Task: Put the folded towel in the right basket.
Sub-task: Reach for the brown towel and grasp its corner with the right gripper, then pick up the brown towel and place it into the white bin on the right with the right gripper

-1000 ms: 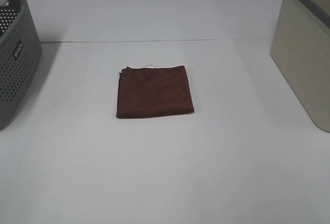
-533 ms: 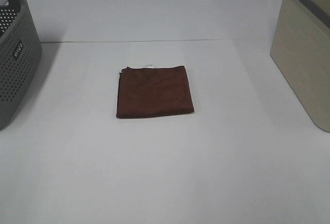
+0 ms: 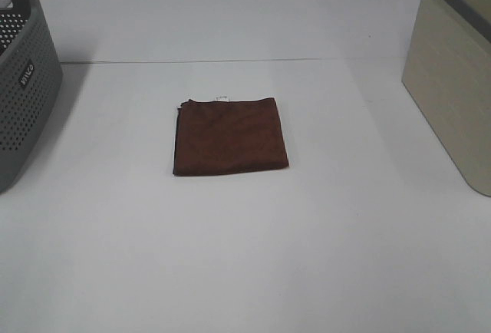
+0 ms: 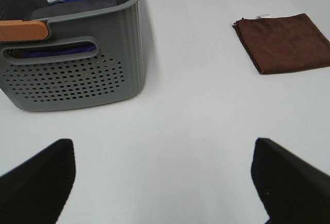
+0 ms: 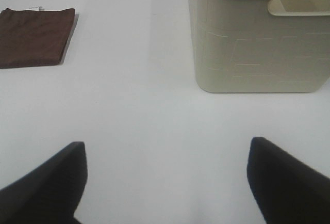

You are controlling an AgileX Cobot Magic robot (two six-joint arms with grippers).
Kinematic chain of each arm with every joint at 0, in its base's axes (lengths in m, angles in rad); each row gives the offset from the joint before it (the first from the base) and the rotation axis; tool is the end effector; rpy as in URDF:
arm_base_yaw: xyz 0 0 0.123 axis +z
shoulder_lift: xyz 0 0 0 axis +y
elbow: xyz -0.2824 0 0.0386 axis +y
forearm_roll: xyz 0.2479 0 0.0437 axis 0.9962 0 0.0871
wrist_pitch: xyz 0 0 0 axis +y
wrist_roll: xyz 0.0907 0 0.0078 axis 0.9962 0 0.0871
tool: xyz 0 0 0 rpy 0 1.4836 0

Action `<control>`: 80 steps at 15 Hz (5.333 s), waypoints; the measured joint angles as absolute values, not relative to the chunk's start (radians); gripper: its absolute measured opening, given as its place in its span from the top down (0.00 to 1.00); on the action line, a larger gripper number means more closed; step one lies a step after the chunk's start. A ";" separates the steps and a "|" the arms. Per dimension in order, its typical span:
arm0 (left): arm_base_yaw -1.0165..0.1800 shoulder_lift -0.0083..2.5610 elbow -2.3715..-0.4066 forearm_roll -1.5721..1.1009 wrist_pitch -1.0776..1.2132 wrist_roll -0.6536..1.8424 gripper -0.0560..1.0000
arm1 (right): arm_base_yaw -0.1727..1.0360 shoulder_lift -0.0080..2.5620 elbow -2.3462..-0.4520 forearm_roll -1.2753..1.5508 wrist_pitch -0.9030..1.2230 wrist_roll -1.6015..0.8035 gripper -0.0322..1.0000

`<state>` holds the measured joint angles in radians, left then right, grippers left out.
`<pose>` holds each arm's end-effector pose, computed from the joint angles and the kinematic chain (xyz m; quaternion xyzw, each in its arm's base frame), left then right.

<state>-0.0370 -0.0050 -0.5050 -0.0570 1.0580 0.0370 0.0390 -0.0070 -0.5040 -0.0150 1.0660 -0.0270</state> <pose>-0.0063 -0.0043 0.2789 0.0326 0.8489 -0.0285 0.5267 -0.0066 -0.0015 0.2778 -0.0278 0.8513 -0.0043 0.5240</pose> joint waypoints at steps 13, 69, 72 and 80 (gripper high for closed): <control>-0.037 -0.005 -0.505 -0.057 1.058 0.037 0.12 | 0.039 -0.007 -0.504 -0.015 1.066 -0.027 0.20; -0.037 -0.005 -0.505 -0.057 1.058 0.037 0.12 | 0.308 2.350 -1.663 0.691 0.854 -0.373 0.25; -0.037 -0.005 -0.505 -0.057 1.058 0.037 0.12 | 0.326 2.369 -1.663 0.712 0.819 -0.383 0.49; -0.037 -0.005 -0.505 -0.057 1.058 0.037 0.12 | 0.328 2.348 -1.663 0.679 0.848 -0.371 0.96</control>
<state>-0.0370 -0.0050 -0.5050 -0.0570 1.0580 0.0370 0.3280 2.3480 -1.6630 0.6790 0.8480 -0.3710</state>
